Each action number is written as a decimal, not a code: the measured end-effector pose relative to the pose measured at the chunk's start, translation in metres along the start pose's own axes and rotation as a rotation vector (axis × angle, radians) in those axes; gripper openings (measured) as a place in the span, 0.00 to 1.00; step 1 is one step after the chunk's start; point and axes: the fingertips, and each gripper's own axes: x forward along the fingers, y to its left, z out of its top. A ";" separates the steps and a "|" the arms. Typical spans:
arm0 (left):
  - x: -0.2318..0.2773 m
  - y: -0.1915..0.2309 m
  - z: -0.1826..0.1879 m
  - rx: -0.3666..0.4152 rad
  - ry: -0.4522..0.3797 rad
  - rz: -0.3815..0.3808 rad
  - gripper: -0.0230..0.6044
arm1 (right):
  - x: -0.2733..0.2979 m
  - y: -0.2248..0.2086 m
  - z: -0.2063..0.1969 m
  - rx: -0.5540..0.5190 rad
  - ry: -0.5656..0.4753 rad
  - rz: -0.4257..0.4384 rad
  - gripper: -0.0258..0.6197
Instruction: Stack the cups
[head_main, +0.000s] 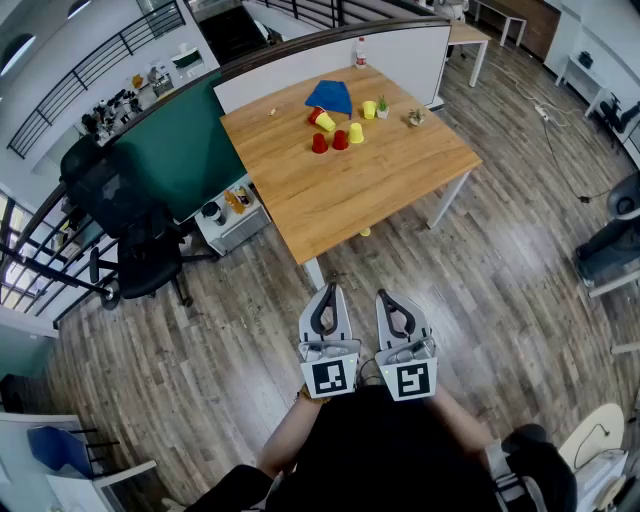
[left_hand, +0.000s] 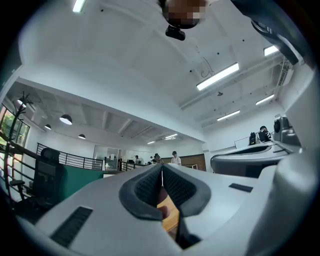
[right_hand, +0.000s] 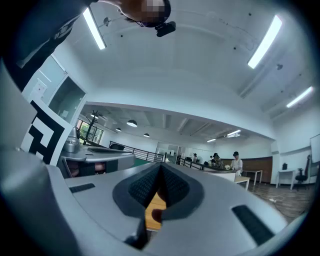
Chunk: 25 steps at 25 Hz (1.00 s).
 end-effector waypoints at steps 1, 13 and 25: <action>0.006 -0.004 -0.003 0.006 0.002 -0.001 0.08 | 0.002 -0.007 -0.003 0.005 -0.002 -0.003 0.05; 0.093 -0.073 -0.020 0.046 0.025 0.014 0.08 | 0.021 -0.114 -0.051 0.097 0.055 0.043 0.05; 0.155 -0.126 -0.046 0.072 0.091 0.122 0.08 | 0.048 -0.217 -0.088 0.129 0.047 0.111 0.05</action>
